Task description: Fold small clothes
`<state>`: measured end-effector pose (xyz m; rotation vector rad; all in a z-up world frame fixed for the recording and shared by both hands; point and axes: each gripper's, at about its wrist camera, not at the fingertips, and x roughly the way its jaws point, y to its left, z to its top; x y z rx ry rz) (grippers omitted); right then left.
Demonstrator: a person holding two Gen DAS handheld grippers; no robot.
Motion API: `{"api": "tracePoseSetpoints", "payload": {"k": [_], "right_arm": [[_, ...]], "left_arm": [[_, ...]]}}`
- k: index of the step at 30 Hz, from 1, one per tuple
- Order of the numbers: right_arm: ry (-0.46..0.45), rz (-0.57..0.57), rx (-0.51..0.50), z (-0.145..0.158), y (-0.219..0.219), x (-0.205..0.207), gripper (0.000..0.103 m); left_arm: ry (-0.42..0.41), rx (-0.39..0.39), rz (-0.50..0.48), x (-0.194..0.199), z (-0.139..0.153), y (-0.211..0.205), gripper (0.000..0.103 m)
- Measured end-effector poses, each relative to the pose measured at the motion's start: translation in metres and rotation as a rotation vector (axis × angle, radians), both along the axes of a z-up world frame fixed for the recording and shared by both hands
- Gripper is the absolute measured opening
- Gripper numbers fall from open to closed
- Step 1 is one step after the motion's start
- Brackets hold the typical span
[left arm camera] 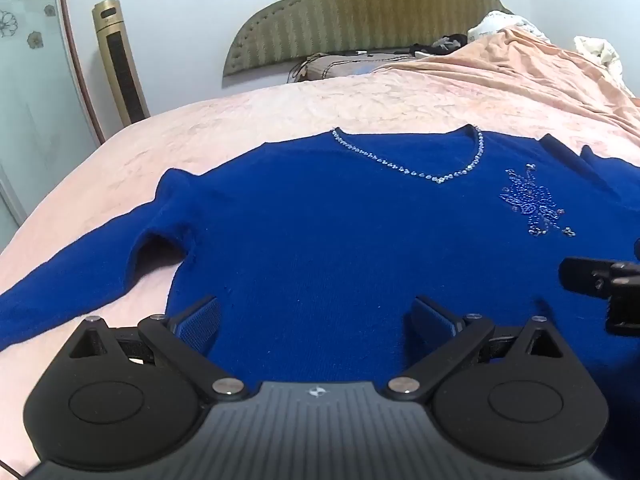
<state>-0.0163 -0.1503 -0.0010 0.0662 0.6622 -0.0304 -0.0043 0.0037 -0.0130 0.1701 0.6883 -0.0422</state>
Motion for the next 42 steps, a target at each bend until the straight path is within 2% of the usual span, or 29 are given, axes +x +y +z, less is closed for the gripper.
{"api": "tracePoseSetpoints", "payload": {"k": [6,10,12,14,16,22,27,30,33,42], "right_arm": [[-0.052,-0.001,-0.010,0.003,-0.008,0.011,0.103],[-0.063,-0.042,-0.072,-0.005,-0.014,0.017,0.103],[-0.014,-0.047,-0.087,-0.015,-0.021,0.015,0.103],[0.010,-0.048,-0.052,-0.026,-0.027,0.018,0.103],[0.001,-0.048,-0.033,-0.027,-0.031,0.020,0.103],[0.072,-0.033,-0.066,-0.026,-0.026,0.018,0.103],[0.060,-0.023,-0.118,-0.029,-0.022,0.021,0.103],[0.057,-0.019,-0.102,-0.029,-0.024,0.020,0.103],[0.050,-0.016,-0.070,-0.031,-0.023,0.021,0.103],[0.046,-0.014,-0.068,-0.032,-0.022,0.022,0.103]], "left_arm": [[-0.015,0.001,0.034,0.002,-0.010,0.001,0.102],[-0.053,0.038,0.038,-0.003,-0.015,-0.003,0.102],[-0.073,0.067,0.033,-0.006,-0.015,-0.007,0.102],[-0.078,0.081,0.031,-0.006,-0.016,-0.008,0.102],[-0.069,0.076,0.034,-0.004,-0.017,-0.007,0.103],[-0.060,0.058,0.044,-0.003,-0.018,-0.005,0.103],[-0.075,0.101,0.042,-0.004,-0.019,-0.012,0.103],[-0.082,0.118,0.040,-0.003,-0.020,-0.014,0.103],[-0.076,0.103,0.039,-0.002,-0.020,-0.011,0.103],[-0.056,0.051,0.038,0.001,-0.020,-0.006,0.103]]}}
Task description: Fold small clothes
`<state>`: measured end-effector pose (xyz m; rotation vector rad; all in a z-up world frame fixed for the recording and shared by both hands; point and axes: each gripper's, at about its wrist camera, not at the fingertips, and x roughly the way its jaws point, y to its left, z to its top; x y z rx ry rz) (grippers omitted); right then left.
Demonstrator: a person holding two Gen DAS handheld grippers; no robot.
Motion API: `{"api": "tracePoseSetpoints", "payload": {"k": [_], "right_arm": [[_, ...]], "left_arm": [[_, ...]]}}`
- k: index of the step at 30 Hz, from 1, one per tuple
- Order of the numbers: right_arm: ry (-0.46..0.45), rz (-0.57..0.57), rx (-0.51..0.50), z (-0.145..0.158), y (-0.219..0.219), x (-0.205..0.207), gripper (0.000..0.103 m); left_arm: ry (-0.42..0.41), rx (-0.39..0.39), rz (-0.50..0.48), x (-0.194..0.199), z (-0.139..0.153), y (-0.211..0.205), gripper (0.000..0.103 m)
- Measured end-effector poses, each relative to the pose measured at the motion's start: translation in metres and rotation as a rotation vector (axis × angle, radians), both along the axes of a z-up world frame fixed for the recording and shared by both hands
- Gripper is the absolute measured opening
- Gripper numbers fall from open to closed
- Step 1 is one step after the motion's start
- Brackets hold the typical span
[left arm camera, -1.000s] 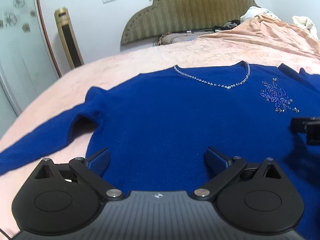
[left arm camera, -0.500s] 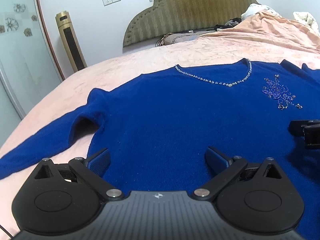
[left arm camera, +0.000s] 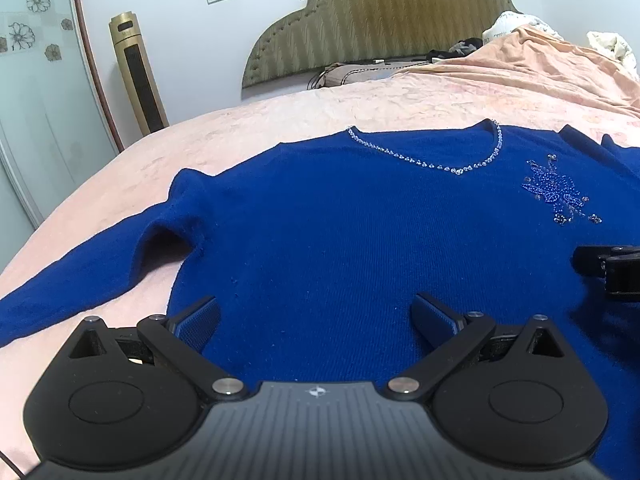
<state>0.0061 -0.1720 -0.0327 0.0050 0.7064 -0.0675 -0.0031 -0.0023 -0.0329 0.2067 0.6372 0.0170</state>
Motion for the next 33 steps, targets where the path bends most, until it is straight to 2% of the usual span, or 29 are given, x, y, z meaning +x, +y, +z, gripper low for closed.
{"api": "tracePoseSetpoints", "payload": {"k": [4,11,13,15,18,19,21,23,25,28,30,32,33], "right_arm": [[0.025,-0.002,0.017,-0.001,-0.001,0.000,0.103],[-0.002,0.022,-0.023,0.003,-0.002,-0.001,0.103],[-0.036,0.033,0.012,0.009,-0.009,-0.006,0.103],[-0.095,0.031,0.082,0.020,-0.023,-0.012,0.103],[-0.201,-0.001,0.164,0.036,-0.046,-0.021,0.103],[-0.201,0.032,0.169,0.038,-0.049,-0.021,0.103],[-0.129,0.086,0.136,0.036,-0.047,-0.017,0.103],[-0.130,0.058,0.120,0.036,-0.047,-0.018,0.103],[-0.148,0.012,0.151,0.039,-0.054,-0.020,0.103],[-0.183,-0.066,0.137,0.042,-0.071,-0.024,0.103],[-0.217,-0.171,0.091,0.046,-0.092,-0.028,0.103],[-0.247,-0.258,0.127,0.050,-0.124,-0.031,0.103],[-0.265,-0.292,0.176,0.051,-0.147,-0.033,0.103]], "left_arm": [[0.002,-0.011,0.000,-0.001,0.000,0.001,0.103],[0.026,-0.034,-0.018,-0.002,0.013,0.001,0.103],[0.026,-0.070,-0.052,0.001,0.025,-0.003,0.103],[-0.011,-0.085,-0.075,0.004,0.035,-0.009,0.103],[-0.058,-0.065,-0.071,0.011,0.037,-0.022,0.103],[-0.063,-0.059,-0.066,0.013,0.034,-0.025,0.103],[-0.062,-0.051,-0.059,0.016,0.024,-0.028,0.103],[-0.039,-0.044,-0.044,0.020,0.015,-0.027,0.103],[-0.013,-0.051,-0.022,0.024,0.008,-0.021,0.103],[0.041,-0.089,0.016,0.032,0.002,-0.011,0.103],[0.066,-0.137,0.030,0.036,-0.001,-0.006,0.103],[0.066,-0.145,0.034,0.036,-0.002,-0.004,0.103],[0.061,-0.135,0.032,0.035,-0.002,-0.005,0.103]]}}
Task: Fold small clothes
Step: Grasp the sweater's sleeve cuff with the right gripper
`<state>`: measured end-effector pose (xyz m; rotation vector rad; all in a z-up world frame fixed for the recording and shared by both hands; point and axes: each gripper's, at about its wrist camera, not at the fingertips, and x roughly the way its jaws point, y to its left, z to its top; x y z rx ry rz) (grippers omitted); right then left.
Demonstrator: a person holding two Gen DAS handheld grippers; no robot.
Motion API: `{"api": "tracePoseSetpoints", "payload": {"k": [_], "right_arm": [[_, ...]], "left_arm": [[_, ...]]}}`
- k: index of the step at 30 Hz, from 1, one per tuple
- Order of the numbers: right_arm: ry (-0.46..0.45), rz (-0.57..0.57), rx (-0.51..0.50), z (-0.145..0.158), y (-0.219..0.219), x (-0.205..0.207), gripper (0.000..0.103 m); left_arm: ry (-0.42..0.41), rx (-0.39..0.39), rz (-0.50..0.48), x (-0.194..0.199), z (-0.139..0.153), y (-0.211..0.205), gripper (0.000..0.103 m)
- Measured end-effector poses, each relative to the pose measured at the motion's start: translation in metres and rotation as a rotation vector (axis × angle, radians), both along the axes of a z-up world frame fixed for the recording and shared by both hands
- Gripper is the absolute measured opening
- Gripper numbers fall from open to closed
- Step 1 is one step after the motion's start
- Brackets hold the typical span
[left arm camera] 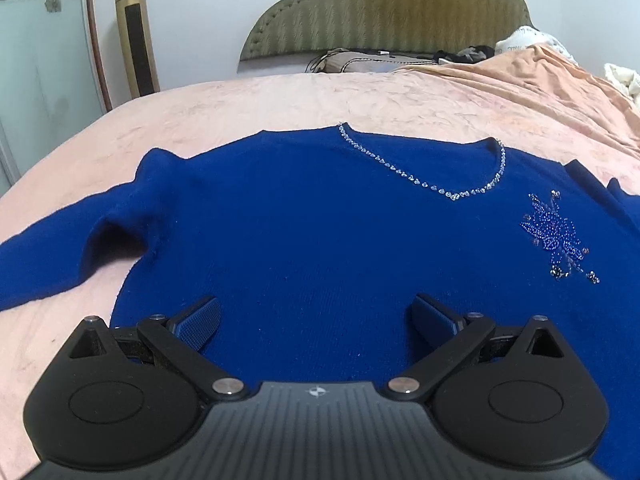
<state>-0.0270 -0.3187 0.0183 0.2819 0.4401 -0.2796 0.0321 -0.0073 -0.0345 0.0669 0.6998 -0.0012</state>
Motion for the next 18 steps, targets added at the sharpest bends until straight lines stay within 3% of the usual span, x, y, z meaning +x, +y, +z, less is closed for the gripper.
{"api": "tracePoseSetpoints", "payload": {"k": [4,7,12,17,18], "right_arm": [[-0.015,-0.194,0.189,0.004,-0.095,0.001,0.103],[0.020,-0.343,0.267,-0.002,-0.148,0.004,0.102],[0.043,-0.386,0.495,-0.036,-0.203,0.024,0.086],[-0.037,-0.406,0.584,-0.046,-0.226,0.048,0.058],[-0.048,-0.420,0.598,-0.046,-0.233,0.050,0.056]], "left_arm": [[-0.018,0.037,-0.009,-0.003,-0.001,-0.007,0.103],[-0.026,0.052,-0.017,-0.003,-0.001,-0.011,0.103],[-0.024,0.043,-0.024,-0.001,-0.001,-0.011,0.103],[-0.020,0.032,-0.025,0.000,-0.001,-0.010,0.103],[-0.020,0.033,-0.025,0.000,-0.001,-0.010,0.103]]}}
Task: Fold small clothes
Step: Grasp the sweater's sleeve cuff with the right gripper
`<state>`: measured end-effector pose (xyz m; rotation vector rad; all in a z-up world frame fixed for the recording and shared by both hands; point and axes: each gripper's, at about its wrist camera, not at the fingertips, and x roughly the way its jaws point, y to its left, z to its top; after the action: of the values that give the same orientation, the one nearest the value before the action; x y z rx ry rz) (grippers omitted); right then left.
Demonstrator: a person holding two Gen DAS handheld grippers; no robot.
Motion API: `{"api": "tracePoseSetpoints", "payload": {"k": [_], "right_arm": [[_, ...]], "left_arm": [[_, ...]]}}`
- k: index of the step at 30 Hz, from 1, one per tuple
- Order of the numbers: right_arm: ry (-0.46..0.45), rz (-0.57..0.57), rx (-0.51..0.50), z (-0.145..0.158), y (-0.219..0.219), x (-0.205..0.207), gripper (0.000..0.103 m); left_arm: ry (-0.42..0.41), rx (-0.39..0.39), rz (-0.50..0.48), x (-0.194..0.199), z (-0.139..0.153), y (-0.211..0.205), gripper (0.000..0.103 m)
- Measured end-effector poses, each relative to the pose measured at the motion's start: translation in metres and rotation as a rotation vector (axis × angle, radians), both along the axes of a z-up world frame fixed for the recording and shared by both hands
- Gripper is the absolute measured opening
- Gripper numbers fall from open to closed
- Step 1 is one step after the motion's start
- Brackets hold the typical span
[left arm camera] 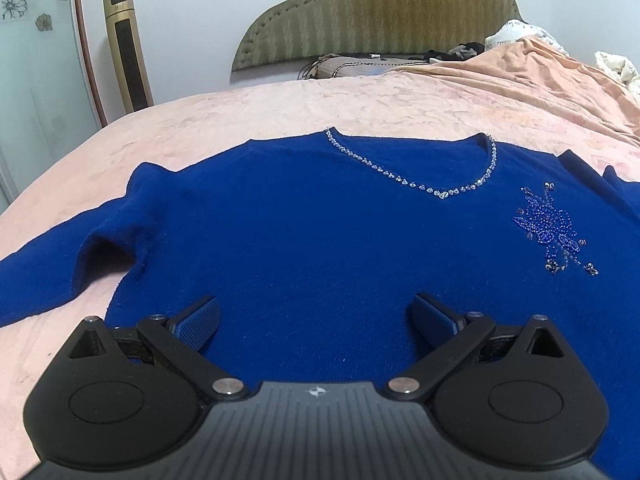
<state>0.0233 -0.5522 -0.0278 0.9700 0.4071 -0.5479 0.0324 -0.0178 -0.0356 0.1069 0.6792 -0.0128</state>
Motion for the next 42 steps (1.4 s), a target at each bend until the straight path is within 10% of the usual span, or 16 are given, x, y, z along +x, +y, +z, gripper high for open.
{"api": "tracePoseSetpoints", "payload": {"k": [4,15,19,24,28,36,42], "right_arm": [[-0.017,-0.018,0.020,-0.004,-0.004,0.008,0.013],[-0.027,-0.136,-0.507,0.088,0.040,-0.033,0.010],[0.088,0.107,-0.931,0.105,0.139,-0.005,0.011],[0.140,0.726,-1.274,0.055,0.288,0.027,0.024],[0.249,1.074,-1.314,-0.001,0.356,0.029,0.046],[0.144,1.010,-0.907,0.032,0.328,0.020,0.059],[0.192,1.010,-1.158,0.016,0.379,0.039,0.058]], "left_arm": [[0.000,0.000,0.000,0.000,0.000,0.000,0.103],[0.009,0.016,-0.005,0.000,0.002,-0.003,0.103],[0.012,0.081,-0.051,-0.007,0.010,-0.008,0.103],[-0.010,0.118,-0.057,-0.017,0.022,0.000,0.103],[0.009,0.099,-0.044,-0.020,0.025,0.018,0.103],[0.080,0.010,-0.011,-0.013,0.019,0.036,0.103],[0.052,0.038,-0.008,-0.019,0.023,0.036,0.103]]}}
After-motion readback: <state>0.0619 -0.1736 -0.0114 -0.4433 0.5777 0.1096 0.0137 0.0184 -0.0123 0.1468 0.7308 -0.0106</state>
